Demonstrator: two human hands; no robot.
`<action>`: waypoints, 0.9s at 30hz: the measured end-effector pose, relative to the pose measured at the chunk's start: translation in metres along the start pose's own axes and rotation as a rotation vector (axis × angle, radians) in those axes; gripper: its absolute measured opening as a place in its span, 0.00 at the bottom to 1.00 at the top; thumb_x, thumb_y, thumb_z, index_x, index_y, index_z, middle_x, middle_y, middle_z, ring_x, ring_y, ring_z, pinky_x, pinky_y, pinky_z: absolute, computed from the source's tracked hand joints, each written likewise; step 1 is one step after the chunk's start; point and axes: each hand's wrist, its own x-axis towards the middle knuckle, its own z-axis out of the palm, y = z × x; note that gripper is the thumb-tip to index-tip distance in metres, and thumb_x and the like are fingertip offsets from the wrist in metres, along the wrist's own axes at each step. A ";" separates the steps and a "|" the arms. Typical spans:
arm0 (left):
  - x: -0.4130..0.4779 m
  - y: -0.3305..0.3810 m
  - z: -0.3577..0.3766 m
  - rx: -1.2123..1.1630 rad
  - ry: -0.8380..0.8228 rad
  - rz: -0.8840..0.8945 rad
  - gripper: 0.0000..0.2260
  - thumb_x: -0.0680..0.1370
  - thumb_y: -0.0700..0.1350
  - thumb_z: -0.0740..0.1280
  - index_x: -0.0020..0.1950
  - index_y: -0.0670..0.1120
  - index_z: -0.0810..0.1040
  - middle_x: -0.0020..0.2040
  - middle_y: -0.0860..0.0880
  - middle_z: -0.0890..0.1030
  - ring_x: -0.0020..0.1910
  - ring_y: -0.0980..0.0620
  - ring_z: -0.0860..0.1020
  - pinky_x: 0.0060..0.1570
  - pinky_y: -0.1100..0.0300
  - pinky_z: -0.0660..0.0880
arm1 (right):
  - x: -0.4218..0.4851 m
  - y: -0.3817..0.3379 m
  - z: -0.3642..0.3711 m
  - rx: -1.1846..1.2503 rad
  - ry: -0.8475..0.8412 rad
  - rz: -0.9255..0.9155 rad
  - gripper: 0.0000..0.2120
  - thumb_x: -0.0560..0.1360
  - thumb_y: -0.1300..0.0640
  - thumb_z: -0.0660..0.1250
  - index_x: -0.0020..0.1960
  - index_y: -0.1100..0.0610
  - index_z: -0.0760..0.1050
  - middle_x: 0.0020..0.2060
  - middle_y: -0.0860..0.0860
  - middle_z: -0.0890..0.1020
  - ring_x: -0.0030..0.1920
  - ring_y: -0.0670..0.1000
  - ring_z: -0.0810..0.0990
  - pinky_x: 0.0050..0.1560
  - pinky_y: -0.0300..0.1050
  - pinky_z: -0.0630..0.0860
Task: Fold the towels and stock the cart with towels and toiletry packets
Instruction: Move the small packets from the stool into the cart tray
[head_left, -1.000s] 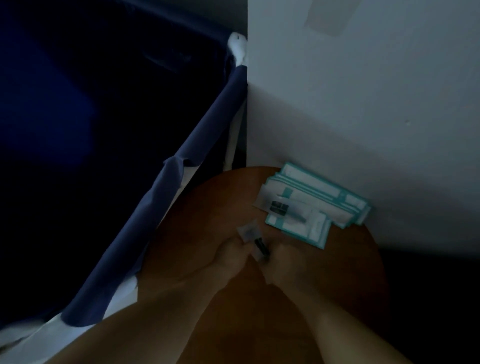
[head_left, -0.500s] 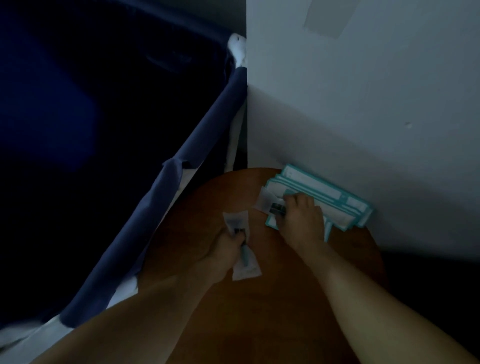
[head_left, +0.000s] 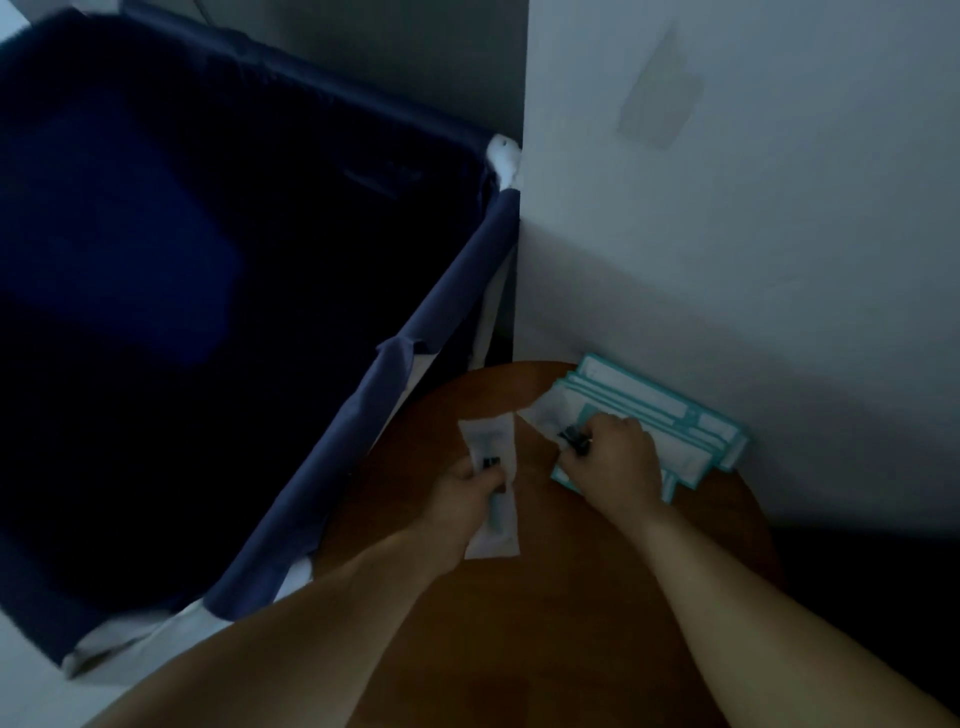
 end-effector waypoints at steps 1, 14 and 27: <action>-0.006 0.004 -0.002 -0.004 0.014 0.012 0.04 0.79 0.46 0.68 0.51 0.48 0.81 0.45 0.47 0.85 0.44 0.49 0.83 0.40 0.56 0.78 | -0.007 -0.007 -0.007 0.093 -0.008 0.045 0.11 0.72 0.53 0.72 0.39 0.54 0.70 0.35 0.51 0.79 0.38 0.54 0.76 0.35 0.45 0.65; -0.200 0.079 -0.028 0.185 -0.328 0.433 0.08 0.81 0.38 0.63 0.56 0.41 0.80 0.48 0.44 0.85 0.46 0.47 0.85 0.44 0.53 0.82 | -0.176 -0.114 -0.154 0.844 0.202 0.402 0.11 0.73 0.58 0.75 0.51 0.56 0.75 0.49 0.54 0.83 0.47 0.51 0.83 0.48 0.50 0.82; -0.432 0.086 0.023 0.332 -0.570 0.935 0.05 0.79 0.39 0.68 0.52 0.41 0.82 0.48 0.42 0.85 0.49 0.42 0.83 0.54 0.43 0.80 | -0.390 -0.164 -0.318 0.908 0.622 0.287 0.13 0.72 0.60 0.76 0.55 0.57 0.80 0.45 0.51 0.87 0.47 0.51 0.86 0.54 0.55 0.83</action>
